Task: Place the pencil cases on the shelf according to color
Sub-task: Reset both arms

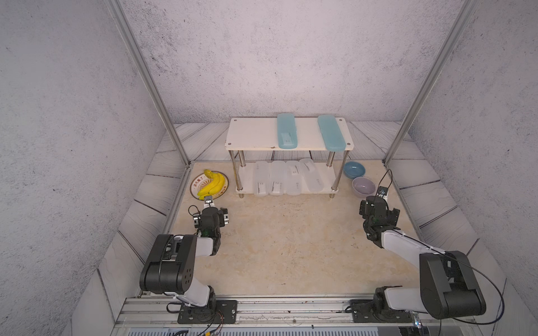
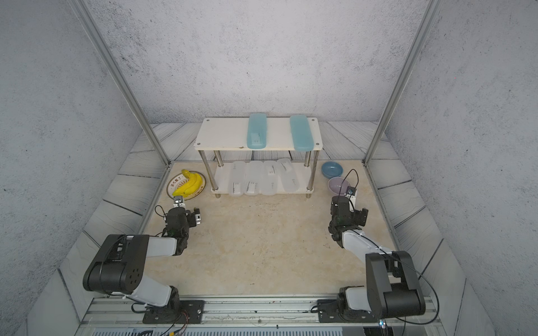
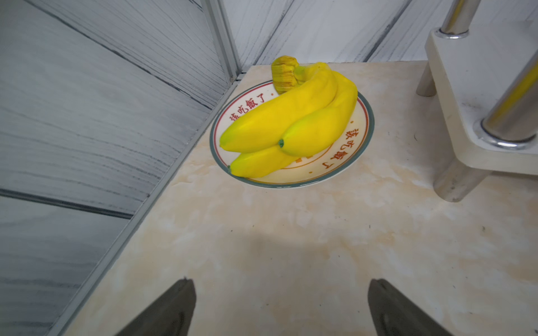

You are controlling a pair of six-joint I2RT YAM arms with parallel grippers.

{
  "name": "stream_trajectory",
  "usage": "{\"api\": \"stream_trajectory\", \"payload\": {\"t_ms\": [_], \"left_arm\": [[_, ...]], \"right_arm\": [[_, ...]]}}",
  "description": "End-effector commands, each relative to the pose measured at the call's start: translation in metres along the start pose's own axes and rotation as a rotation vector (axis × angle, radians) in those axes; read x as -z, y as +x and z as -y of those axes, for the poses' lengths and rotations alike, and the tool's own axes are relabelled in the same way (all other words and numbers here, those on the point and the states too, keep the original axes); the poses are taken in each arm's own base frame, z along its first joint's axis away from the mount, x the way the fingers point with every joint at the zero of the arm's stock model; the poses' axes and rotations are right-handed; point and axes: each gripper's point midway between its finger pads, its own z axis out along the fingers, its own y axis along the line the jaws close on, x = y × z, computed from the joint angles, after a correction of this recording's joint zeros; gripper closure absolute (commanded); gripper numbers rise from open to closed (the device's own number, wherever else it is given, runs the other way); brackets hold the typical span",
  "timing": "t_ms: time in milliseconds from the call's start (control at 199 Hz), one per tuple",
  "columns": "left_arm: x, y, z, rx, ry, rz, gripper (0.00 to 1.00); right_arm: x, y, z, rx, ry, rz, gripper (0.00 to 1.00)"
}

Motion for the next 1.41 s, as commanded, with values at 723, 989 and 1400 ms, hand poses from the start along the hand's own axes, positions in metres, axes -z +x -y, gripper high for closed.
{"api": "stream_trajectory", "payload": {"t_ms": [723, 989, 1400], "left_arm": [[-0.003, -0.020, 0.007, -0.005, 0.050, 0.046, 0.01], [-0.003, -0.020, 0.007, -0.005, 0.049, 0.044, 0.01], [-0.004, -0.021, 0.008, -0.002, 0.059, 0.040, 0.02]], "right_arm": [[-0.014, 0.016, -0.052, -0.002, -0.307, 0.085, 0.00], [-0.014, 0.016, -0.052, -0.002, -0.306, 0.085, 0.00], [-0.014, 0.016, -0.052, -0.003, -0.305, 0.085, 0.00]]}}
